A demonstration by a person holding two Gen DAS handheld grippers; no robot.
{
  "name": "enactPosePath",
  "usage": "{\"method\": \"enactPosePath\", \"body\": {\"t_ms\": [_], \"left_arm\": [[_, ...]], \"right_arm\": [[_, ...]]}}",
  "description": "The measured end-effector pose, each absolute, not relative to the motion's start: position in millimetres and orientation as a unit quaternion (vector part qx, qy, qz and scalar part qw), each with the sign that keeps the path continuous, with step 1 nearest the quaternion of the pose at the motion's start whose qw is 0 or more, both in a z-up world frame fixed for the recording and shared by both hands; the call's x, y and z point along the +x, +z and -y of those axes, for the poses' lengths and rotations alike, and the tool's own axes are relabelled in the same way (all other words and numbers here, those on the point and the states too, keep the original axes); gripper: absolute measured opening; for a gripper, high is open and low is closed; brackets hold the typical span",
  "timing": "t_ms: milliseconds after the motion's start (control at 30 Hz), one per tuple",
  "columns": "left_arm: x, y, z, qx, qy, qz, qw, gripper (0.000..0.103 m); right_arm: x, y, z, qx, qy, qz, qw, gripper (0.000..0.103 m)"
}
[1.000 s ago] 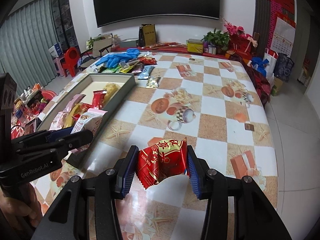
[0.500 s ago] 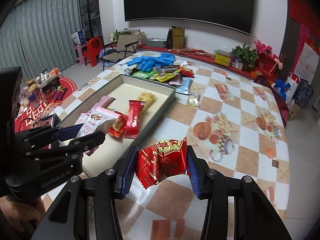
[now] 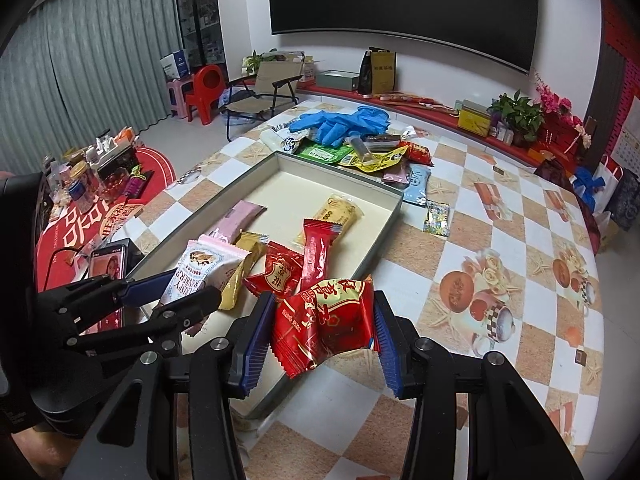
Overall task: Organize snacks
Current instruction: 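Carry the white packet in the left tool while the right tool carries the candy over the tray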
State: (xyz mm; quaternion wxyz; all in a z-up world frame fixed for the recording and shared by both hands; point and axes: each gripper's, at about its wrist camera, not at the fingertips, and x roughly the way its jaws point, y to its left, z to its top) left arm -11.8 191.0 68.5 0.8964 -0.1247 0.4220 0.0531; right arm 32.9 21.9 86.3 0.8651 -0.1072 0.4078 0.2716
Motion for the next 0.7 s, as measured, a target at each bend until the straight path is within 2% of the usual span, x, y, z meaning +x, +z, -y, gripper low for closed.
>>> {"method": "enactPosePath", "body": {"t_ms": [700], "left_arm": [[-5.0,64.0,-202.9,-0.136,0.053,-0.427,0.893,0.041]], "right_arm": [[48.2,83.3,-54.6,-0.117,0.282,-0.420,0.854,0.049]]}}
